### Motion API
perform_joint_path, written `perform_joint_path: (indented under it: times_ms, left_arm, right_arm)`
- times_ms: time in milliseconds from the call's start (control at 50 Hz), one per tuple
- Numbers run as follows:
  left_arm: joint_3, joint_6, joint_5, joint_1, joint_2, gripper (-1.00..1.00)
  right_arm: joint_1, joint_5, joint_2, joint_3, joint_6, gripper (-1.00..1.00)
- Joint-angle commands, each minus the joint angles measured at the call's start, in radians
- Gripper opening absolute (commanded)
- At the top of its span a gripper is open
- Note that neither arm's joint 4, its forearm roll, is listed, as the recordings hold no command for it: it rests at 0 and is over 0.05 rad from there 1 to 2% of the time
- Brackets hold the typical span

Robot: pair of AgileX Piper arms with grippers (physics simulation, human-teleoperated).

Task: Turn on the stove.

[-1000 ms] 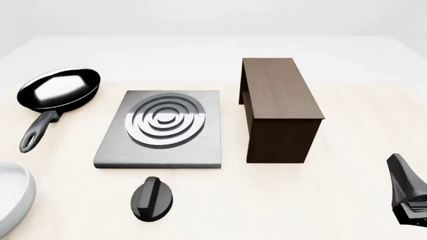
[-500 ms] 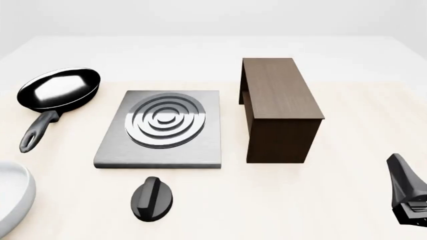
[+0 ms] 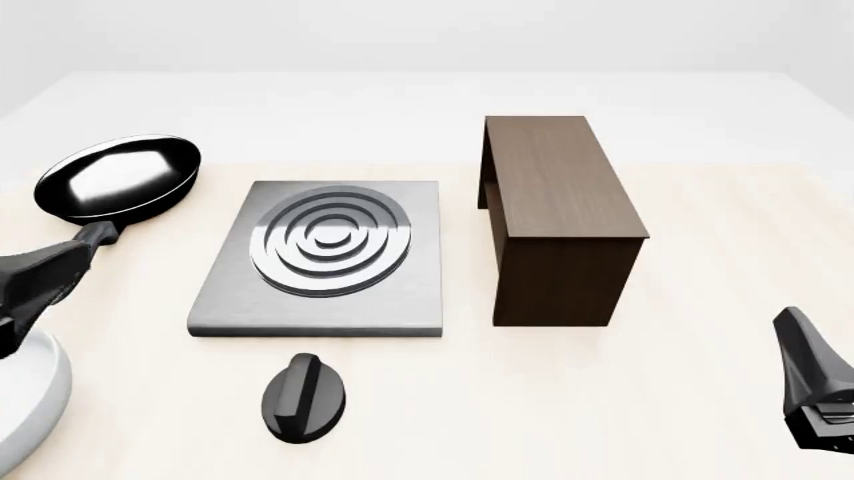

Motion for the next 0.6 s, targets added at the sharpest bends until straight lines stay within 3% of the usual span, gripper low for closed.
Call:
perform_joint_path:
  times_ms: [20, 140, 340, 600]
  left_arm:
    - [0.061, -0.022, -0.019, -0.011, 0.089, 1.00]
    - [0.119, -0.037, -0.053, -0.042, 0.085, 1.00]
    - [0.310, -0.019, -0.186, -0.052, 0.116, 1.00]
    - [0.344, -0.040, -0.216, -0.066, 0.158, 1.00]
  right_arm:
    - [0.000, 0.000, 0.000, 0.000, 0.000, 1.00]
    - [0.000, 0.000, 0.000, 0.000, 0.000, 1.00]
    - [0.000, 0.000, 0.000, 0.000, 0.000, 1.00]
    - [0.000, 0.000, 0.000, 0.000, 0.000, 1.00]
